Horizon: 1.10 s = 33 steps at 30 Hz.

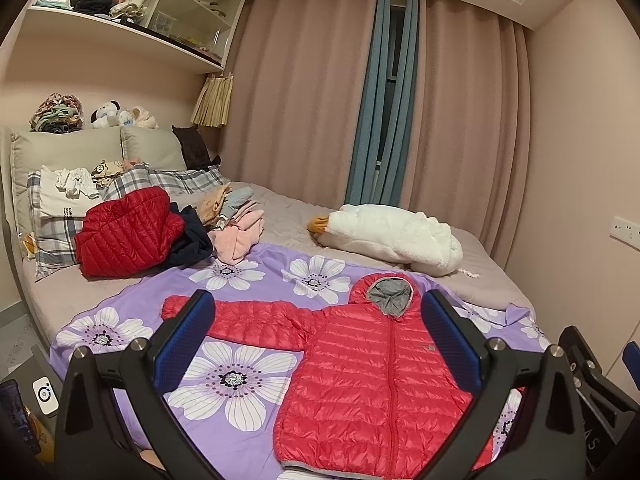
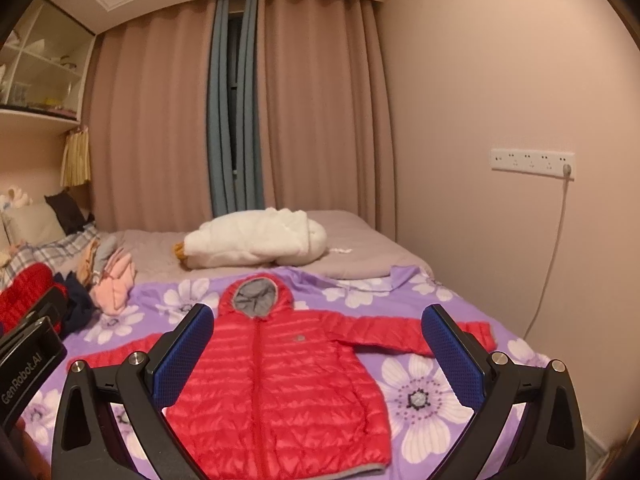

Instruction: Fold large clothes

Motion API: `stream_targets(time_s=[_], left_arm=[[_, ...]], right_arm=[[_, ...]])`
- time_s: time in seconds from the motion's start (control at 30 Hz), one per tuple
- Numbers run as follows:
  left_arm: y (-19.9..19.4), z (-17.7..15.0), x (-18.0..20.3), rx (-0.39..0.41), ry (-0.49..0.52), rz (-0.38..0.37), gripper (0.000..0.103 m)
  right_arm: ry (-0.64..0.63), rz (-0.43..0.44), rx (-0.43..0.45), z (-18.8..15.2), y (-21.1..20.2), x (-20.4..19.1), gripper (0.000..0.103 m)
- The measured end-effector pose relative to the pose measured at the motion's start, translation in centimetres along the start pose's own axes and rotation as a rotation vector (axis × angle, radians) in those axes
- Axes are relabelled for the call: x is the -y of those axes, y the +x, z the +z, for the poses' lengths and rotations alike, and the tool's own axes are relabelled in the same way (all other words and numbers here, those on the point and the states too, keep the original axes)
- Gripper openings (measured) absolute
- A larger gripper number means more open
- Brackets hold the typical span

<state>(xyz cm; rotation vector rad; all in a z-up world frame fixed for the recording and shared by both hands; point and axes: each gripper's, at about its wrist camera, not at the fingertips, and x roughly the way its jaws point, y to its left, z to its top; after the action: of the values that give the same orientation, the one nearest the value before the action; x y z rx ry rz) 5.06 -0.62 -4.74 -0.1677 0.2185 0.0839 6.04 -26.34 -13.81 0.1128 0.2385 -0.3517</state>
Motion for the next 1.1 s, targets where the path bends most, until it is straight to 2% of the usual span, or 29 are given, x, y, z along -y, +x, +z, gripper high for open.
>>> stream_targets(time_s=[1.1], left_arm=[[-0.32, -0.37, 0.09, -0.004, 0.013, -0.006, 0.103]], right_arm=[[-0.002, 0.001, -0.014, -0.71, -0.1, -0.57, 0.103]])
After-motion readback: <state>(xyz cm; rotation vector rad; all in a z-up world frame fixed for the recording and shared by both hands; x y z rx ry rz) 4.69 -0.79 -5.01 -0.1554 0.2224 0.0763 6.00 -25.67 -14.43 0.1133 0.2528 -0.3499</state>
